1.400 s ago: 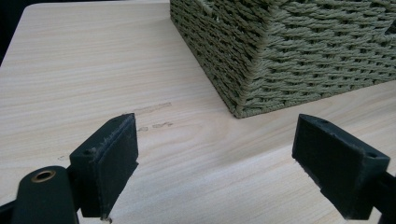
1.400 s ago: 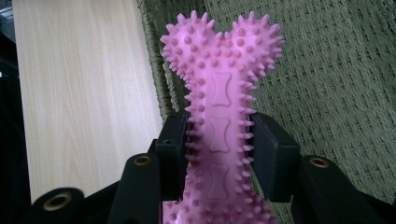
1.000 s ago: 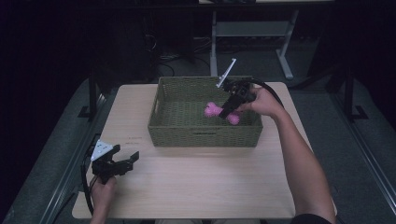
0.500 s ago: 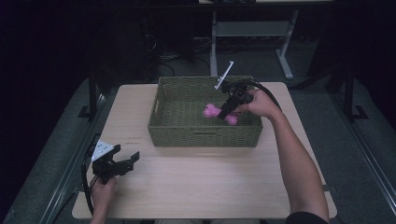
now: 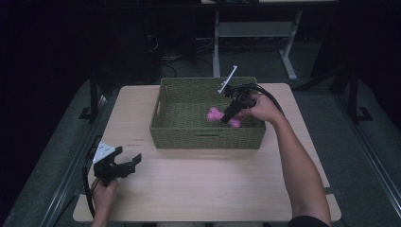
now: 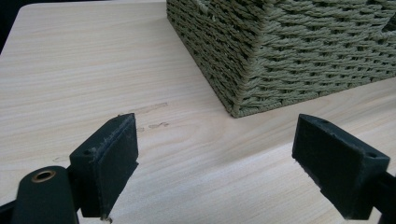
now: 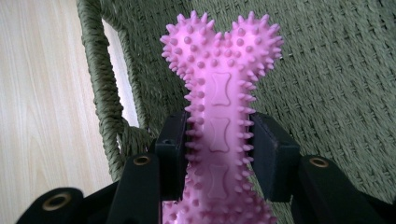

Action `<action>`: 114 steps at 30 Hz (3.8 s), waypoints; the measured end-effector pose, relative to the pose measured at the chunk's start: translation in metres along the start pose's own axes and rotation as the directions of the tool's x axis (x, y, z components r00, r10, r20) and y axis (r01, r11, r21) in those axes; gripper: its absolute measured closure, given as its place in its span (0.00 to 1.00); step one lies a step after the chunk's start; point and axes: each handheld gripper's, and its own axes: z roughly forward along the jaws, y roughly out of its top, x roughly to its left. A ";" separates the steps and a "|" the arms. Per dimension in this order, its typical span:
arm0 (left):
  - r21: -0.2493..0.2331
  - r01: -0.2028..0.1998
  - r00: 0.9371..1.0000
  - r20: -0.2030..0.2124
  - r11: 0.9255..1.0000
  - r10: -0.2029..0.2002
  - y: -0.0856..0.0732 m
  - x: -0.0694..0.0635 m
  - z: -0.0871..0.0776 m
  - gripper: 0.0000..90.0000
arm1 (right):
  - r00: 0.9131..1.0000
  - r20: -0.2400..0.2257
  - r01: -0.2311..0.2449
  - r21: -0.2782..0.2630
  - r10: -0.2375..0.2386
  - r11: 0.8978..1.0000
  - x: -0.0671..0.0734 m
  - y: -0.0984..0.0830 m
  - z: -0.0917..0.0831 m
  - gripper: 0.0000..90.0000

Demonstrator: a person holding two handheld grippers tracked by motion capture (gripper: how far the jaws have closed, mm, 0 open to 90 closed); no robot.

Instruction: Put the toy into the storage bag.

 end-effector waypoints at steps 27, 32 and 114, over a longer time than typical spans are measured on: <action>0.001 0.000 1.000 0.000 1.000 0.000 0.000 0.000 0.000 0.15 | 0.999 -0.005 -0.033 0.016 0.033 0.999 -0.006 -0.006 0.017 0.63; 0.001 -0.002 1.000 0.002 1.000 0.002 0.000 0.000 0.000 0.15 | 0.999 -0.003 -0.044 0.017 0.044 0.999 -0.008 -0.007 0.018 0.62; 0.007 -0.015 1.000 0.000 1.000 0.015 0.000 -0.004 0.001 0.15 | 0.994 0.076 -0.062 -0.184 0.077 0.981 0.053 -0.058 -0.061 0.38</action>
